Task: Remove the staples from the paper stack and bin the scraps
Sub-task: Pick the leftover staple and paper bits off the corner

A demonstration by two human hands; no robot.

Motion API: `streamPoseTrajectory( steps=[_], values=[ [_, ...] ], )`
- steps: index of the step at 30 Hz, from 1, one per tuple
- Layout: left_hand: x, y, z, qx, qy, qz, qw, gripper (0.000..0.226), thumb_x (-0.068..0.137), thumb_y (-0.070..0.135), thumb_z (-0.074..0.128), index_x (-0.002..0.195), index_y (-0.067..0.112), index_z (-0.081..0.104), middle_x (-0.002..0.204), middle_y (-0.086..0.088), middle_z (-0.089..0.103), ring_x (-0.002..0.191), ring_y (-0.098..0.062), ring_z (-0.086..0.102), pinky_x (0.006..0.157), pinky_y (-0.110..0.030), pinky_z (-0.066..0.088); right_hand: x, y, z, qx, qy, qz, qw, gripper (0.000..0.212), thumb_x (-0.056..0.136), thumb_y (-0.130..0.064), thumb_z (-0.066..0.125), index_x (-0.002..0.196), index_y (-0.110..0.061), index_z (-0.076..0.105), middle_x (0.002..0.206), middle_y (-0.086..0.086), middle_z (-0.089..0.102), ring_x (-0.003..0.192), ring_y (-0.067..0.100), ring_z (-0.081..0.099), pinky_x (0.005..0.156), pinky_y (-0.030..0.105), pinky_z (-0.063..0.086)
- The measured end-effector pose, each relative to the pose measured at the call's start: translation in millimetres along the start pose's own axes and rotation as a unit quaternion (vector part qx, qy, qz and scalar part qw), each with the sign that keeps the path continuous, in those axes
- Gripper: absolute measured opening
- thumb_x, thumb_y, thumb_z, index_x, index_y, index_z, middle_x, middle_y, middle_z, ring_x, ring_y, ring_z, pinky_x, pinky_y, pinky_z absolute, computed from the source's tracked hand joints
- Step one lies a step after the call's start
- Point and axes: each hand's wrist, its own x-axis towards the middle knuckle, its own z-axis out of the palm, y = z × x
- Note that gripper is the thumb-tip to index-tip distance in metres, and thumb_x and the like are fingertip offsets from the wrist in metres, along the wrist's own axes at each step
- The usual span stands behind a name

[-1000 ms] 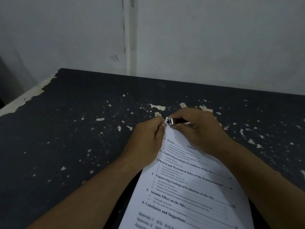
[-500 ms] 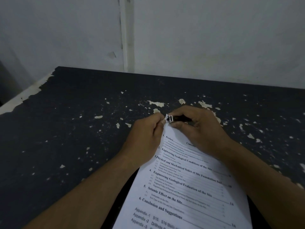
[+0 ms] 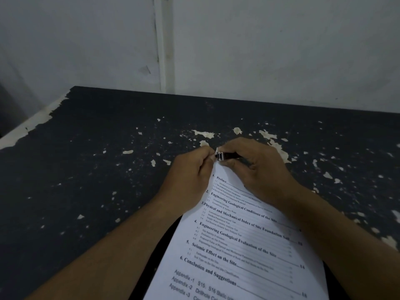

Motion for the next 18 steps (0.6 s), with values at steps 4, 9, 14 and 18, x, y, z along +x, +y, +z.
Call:
streamPoseTrajectory(
  steps=[4, 9, 14, 18],
  values=[
    [-0.7, 0.1, -0.5, 0.01, -0.002, 0.004, 1.0, 0.024, 0.102, 0.014, 0.051, 0.079, 0.015, 0.059, 0.055, 0.009, 0.047, 0.048, -0.003, 0.04, 0.045, -0.015, 0.033, -1.1, -1.4, 2.1, -0.042, 0.014, -0.02, 0.999, 0.014, 0.091, -0.014, 0.067, 0.105, -0.014, 0.068, 0.097, -0.004, 0.07, 0.089, 0.004, 0.054, 0.084, 0.012, 0.037],
    [-1.2, 0.3, -0.3, 0.03, -0.003, 0.017, 0.999, 0.021, 0.102, 0.015, 0.051, 0.084, 0.013, 0.061, 0.054, 0.007, 0.048, 0.044, -0.006, 0.039, 0.042, -0.015, 0.03, -1.4, -6.0, 0.5, -0.097, 0.051, -0.079, 0.991, 0.019, 0.092, -0.016, 0.057, 0.099, -0.005, 0.072, 0.093, 0.006, 0.073, 0.089, 0.016, 0.06, 0.088, 0.026, 0.038],
    [0.1, 0.9, -1.1, 0.021, -0.007, 0.016, 1.0, 0.023, 0.102, 0.016, 0.052, 0.082, 0.013, 0.062, 0.057, 0.007, 0.051, 0.048, -0.005, 0.041, 0.044, -0.014, 0.033, -2.7, -7.9, 1.6, -0.144, 0.07, -0.127, 0.979, 0.011, 0.085, -0.002, 0.071, 0.096, 0.0, 0.073, 0.096, 0.013, 0.074, 0.088, 0.03, 0.068, 0.085, 0.044, 0.045],
    [0.1, 1.4, -1.2, 0.017, -0.002, 0.01, 1.0, 0.026, 0.101, 0.016, 0.053, 0.076, 0.013, 0.06, 0.054, 0.009, 0.046, 0.046, -0.003, 0.04, 0.044, -0.013, 0.031, -3.3, -7.6, 3.0, -0.17, 0.07, -0.149, 0.972, 0.011, 0.088, -0.002, 0.066, 0.096, 0.001, 0.074, 0.096, 0.014, 0.073, 0.089, 0.03, 0.068, 0.082, 0.045, 0.047]
  ],
)
